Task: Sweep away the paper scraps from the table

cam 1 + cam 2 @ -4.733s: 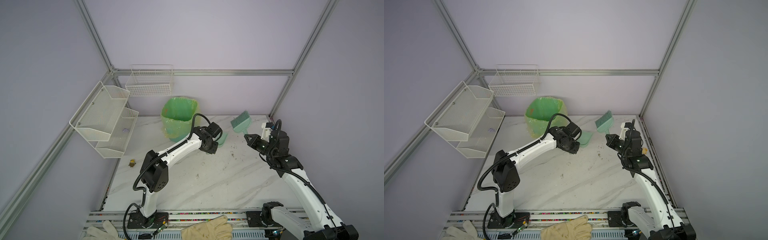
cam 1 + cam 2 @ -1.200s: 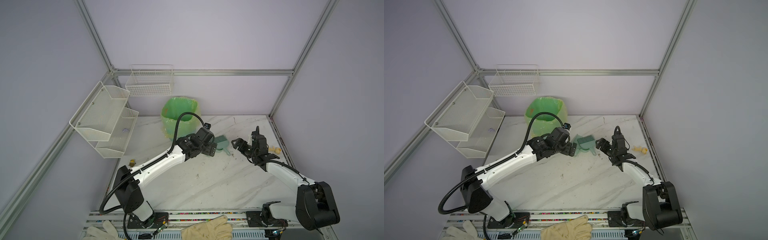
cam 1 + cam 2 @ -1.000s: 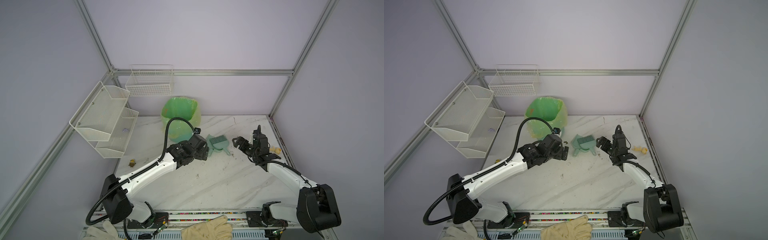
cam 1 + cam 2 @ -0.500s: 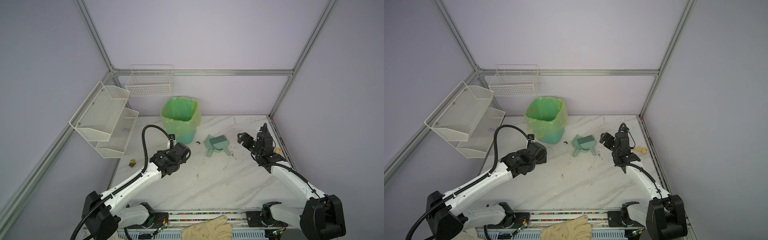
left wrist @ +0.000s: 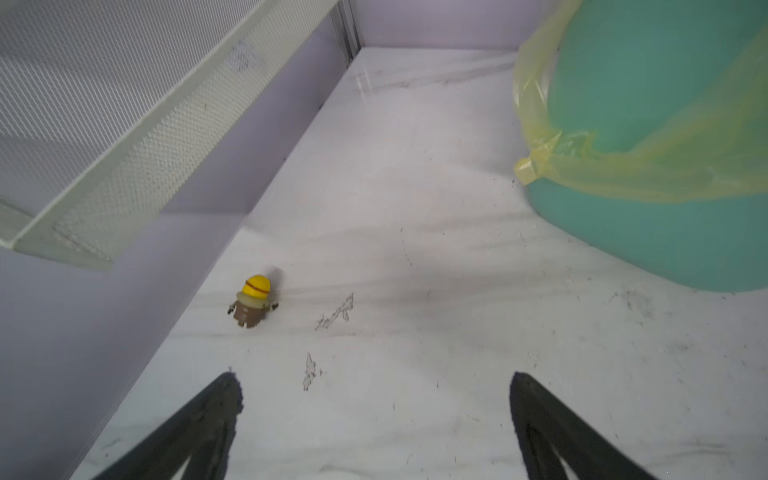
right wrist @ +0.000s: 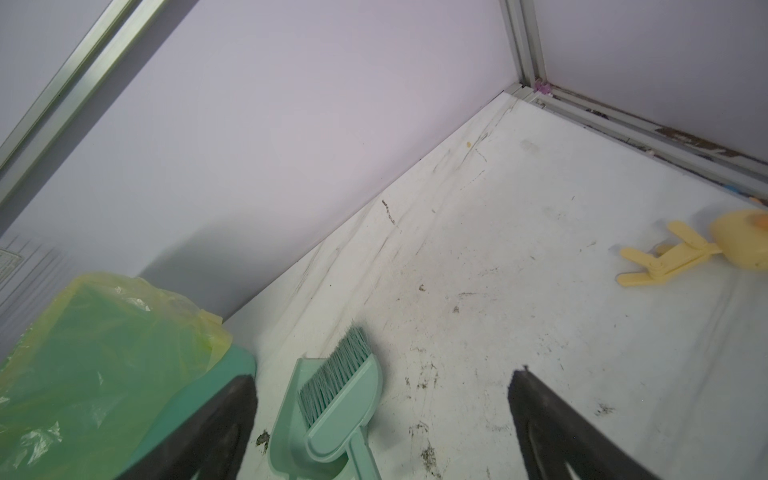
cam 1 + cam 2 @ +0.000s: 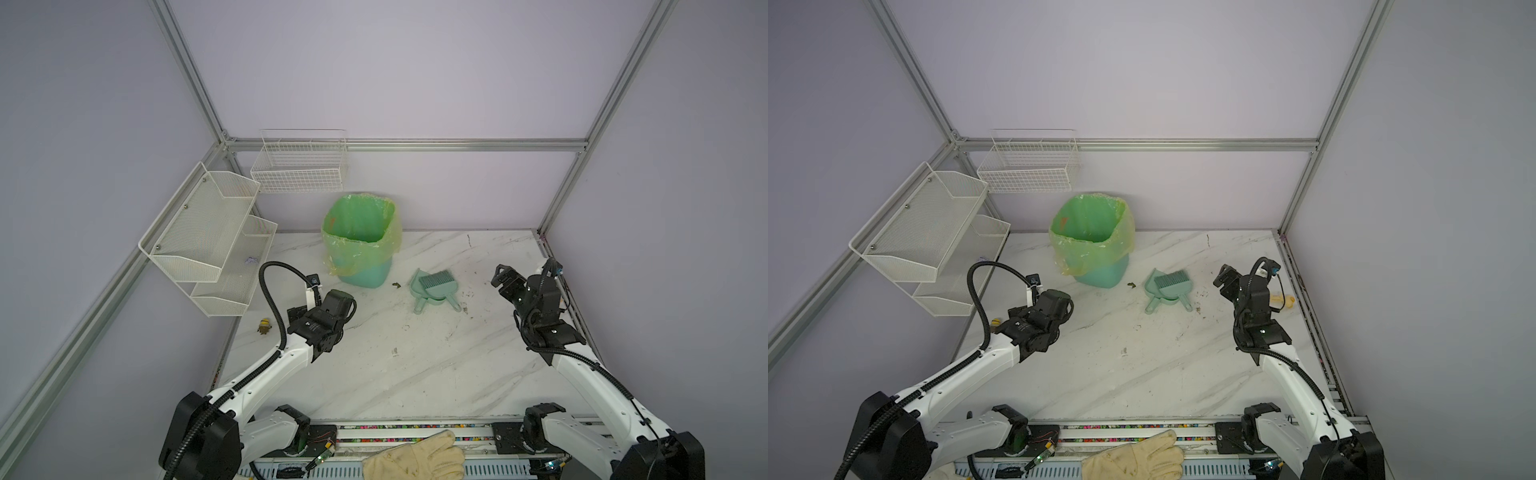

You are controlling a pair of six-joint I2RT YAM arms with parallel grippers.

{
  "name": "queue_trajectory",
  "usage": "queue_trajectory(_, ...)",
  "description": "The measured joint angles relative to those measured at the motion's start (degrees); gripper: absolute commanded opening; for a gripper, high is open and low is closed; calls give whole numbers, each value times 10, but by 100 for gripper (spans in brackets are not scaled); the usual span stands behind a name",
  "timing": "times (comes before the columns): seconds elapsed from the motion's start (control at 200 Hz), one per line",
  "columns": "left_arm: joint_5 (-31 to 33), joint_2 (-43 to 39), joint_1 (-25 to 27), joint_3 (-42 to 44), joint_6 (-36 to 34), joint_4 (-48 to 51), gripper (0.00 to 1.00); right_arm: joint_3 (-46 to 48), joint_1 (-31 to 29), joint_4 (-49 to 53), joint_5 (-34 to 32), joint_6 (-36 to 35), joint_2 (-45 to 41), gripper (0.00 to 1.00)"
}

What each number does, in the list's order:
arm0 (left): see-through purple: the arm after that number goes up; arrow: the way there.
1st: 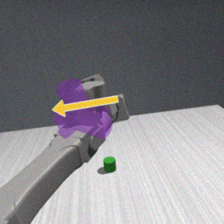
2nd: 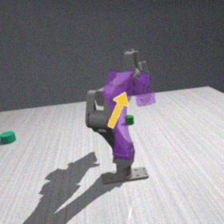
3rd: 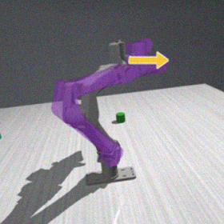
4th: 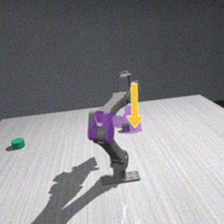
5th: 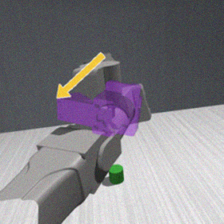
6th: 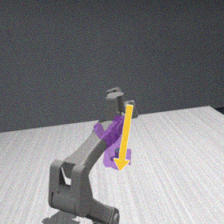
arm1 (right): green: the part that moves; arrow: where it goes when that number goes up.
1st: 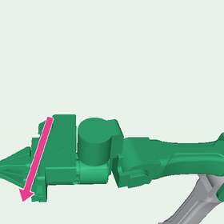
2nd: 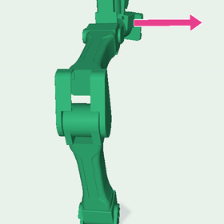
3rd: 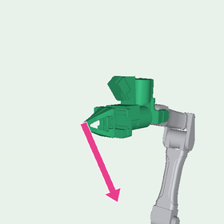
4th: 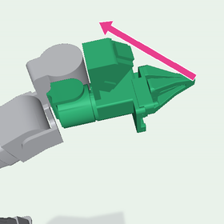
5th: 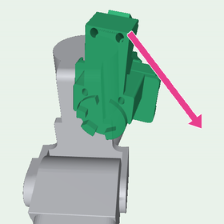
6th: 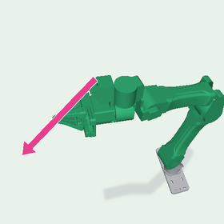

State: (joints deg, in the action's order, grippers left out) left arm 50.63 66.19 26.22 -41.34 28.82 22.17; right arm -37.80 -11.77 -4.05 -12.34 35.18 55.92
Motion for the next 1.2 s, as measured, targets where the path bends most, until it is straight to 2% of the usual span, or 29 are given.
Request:
queue_trajectory(0.105,3,-1,-32,63,-64,-134,100,18,0,-7,-23,-4,-18,97)
queue_trajectory(0.245,-40,-1,-90,96,-116,-215,100,41,0,-14,-47,-10,-28,97)
queue_trajectory(0.325,-56,-1,-108,110,-147,-284,100,50,0,-19,-54,-10,-29,97)
queue_trajectory(0.495,-84,17,-124,206,-211,-478,100,59,0,-28,-69,-11,-28,97)
queue_trajectory(0.605,-103,52,-130,245,-238,-552,100,60,0,-37,-81,-19,-25,97)
queue_trajectory(0.705,-116,58,-130,254,-255,-595,100,63,0,-45,-97,-27,-16,97)
queue_trajectory(0.81,-120,73,-133,269,-271,-689,100,68,0,-53,-116,-31,-5,97)
queue_trajectory(0.91,-128,122,-136,277,-296,-773,100,69,0,-60,-145,-41,7,97)
queue_trajectory(1.07,-141,162,-140,277,-315,-828,100,69,0,-72,-190,-72,22,97)
queue_trajectory(1.2,-159,245,-152,282,-331,-931,100,74,0,-105,-221,-96,23,97)
